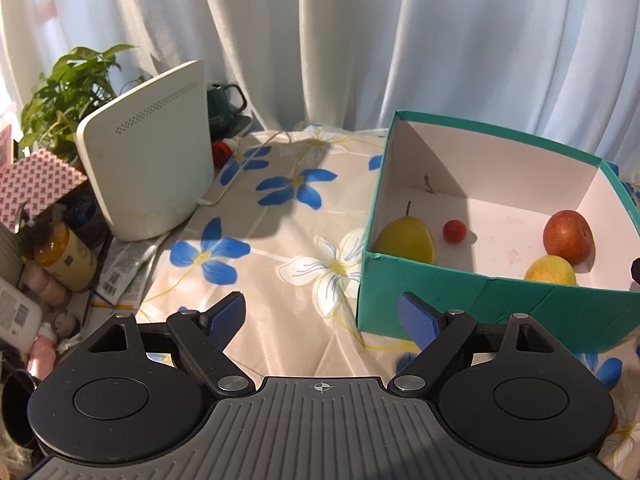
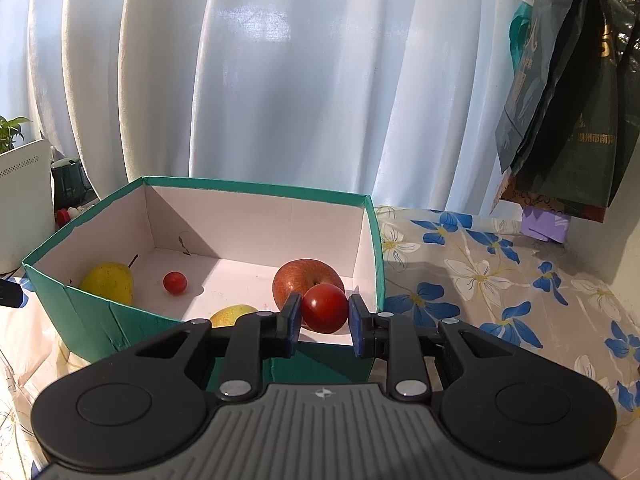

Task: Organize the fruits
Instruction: 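Lower the cherry tomato into the teal box and open the right gripper, then move the left gripper to the large red apple and close on it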

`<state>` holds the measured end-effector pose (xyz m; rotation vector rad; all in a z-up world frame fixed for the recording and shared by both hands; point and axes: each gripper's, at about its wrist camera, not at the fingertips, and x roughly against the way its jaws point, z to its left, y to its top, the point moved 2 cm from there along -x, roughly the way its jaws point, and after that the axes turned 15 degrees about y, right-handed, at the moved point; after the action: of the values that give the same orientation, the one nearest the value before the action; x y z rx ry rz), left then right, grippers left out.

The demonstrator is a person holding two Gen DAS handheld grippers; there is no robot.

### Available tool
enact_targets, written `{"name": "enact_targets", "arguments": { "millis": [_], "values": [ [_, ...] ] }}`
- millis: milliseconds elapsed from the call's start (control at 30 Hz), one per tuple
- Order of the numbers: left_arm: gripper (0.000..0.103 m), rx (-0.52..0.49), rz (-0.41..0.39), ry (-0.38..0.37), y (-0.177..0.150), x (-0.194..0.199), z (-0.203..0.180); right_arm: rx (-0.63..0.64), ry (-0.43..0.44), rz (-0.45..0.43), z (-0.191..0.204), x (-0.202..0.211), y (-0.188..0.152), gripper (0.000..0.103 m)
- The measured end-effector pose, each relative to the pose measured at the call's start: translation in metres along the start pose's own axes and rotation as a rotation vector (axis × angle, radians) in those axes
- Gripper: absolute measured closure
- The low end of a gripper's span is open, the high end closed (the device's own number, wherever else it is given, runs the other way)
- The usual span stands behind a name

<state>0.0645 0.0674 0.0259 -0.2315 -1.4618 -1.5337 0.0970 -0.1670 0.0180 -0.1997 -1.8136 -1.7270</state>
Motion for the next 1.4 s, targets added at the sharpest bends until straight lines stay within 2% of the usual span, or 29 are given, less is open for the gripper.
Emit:
{"name": "enact_targets", "arguments": {
  "millis": [167,333,367,400,567,700,933,1133,1267,1400],
  "values": [
    [0.014,-0.007,0.005,-0.002,0.0,-0.002,-0.003,0.008,-0.008,0.006,0.0,-0.001,0.001,0.076],
    [0.013,-0.01,0.009,-0.003,0.001,-0.004,-0.004,0.013,0.018,-0.016,0.002,0.005,0.003,0.046],
    [0.013,-0.011,0.009,-0.004,0.001,-0.004,-0.004,0.023,0.012,-0.03,0.005,0.008,0.004,0.033],
    [0.013,-0.014,0.009,-0.004,0.001,-0.004,-0.004,0.034,0.004,-0.044,0.006,0.011,0.005,0.027],
    [0.011,-0.036,-0.005,-0.013,-0.003,0.0,-0.009,0.048,-0.008,-0.096,0.01,0.031,0.01,0.017],
    [0.011,-0.064,-0.015,-0.042,-0.011,0.004,-0.016,0.032,-0.009,-0.118,0.011,0.048,0.008,0.012],
    [0.008,-0.128,-0.033,-0.179,-0.035,0.01,-0.033,0.009,-0.022,-0.124,0.017,0.074,-0.008,0.009],
    [0.007,-0.162,-0.005,-0.176,-0.046,0.006,-0.045,-0.016,-0.052,-0.111,0.016,0.086,-0.022,0.009],
    [0.007,-0.175,-0.018,-0.169,-0.051,0.009,-0.049,-0.023,-0.058,-0.119,0.015,0.093,-0.025,0.009],
    [0.006,-0.191,-0.025,-0.203,-0.051,0.013,-0.057,-0.02,-0.054,-0.118,0.016,0.095,-0.027,0.009]
  ]
}}
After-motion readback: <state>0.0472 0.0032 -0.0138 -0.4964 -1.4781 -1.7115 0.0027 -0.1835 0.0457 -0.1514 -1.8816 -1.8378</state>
